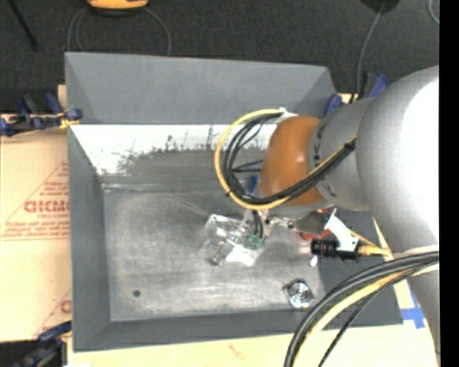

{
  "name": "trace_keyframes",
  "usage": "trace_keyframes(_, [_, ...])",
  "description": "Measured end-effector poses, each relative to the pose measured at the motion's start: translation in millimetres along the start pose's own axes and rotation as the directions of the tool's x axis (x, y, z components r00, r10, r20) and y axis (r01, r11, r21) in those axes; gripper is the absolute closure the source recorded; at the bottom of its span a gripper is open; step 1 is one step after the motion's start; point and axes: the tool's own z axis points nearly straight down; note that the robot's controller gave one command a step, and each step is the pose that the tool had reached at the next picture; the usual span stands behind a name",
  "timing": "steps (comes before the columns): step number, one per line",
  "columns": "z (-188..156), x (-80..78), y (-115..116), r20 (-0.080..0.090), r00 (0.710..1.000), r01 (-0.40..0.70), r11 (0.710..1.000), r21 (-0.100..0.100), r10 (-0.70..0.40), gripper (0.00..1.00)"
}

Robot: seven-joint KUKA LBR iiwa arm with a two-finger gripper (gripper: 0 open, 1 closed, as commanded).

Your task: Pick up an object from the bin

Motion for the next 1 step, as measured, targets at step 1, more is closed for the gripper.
trace_keyframes(1, [-0.4, 17.6, 18.9, 0.013, 0.983, -0.184, 0.983, -0.002, 0.184, 0.0])
